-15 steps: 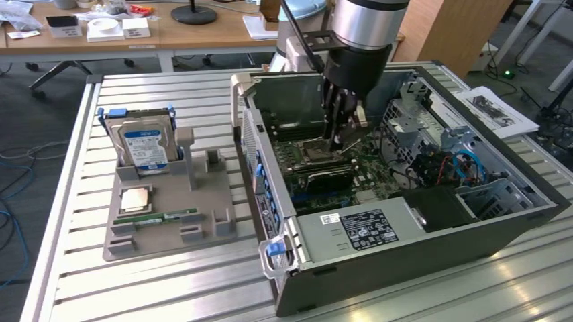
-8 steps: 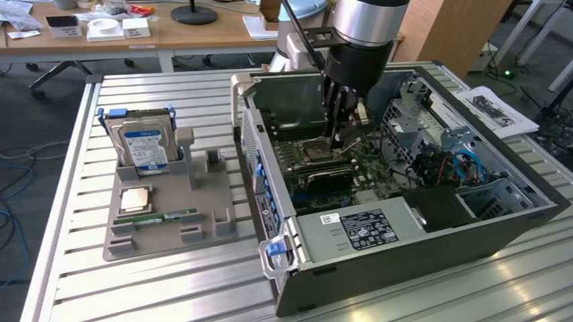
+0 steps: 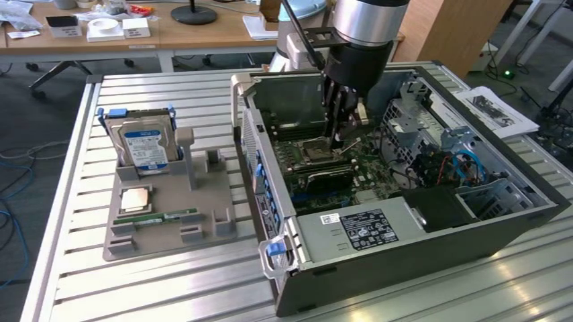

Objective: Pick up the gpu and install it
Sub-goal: 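Press down on the gpu until it lock into place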

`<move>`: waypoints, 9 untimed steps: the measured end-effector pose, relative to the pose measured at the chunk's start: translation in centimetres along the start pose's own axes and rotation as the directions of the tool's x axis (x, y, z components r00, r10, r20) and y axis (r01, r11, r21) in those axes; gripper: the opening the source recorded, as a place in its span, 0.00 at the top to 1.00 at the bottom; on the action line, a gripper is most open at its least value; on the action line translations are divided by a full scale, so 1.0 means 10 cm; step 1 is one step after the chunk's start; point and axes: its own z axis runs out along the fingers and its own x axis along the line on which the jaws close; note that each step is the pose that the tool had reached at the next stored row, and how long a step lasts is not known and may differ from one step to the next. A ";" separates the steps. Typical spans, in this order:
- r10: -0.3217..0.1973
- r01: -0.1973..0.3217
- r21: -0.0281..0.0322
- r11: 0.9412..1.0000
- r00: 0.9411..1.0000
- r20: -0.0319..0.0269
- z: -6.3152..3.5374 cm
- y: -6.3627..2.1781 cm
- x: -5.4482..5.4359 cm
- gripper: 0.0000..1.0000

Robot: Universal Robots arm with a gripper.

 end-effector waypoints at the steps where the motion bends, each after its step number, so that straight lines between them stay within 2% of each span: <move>1: 0.000 0.000 0.000 1.000 1.000 0.000 0.000 0.000 0.00 0.66; 3: 0.000 0.000 0.000 1.000 1.000 0.000 0.000 0.000 0.00 0.67; 5: 0.000 0.000 0.000 1.000 1.000 0.000 0.000 0.000 0.00 0.80; 7: 0.000 0.000 0.000 1.000 1.000 0.000 0.000 0.000 0.00 0.80; 9: 0.000 0.000 0.000 1.000 1.000 0.000 0.000 0.000 0.00 0.89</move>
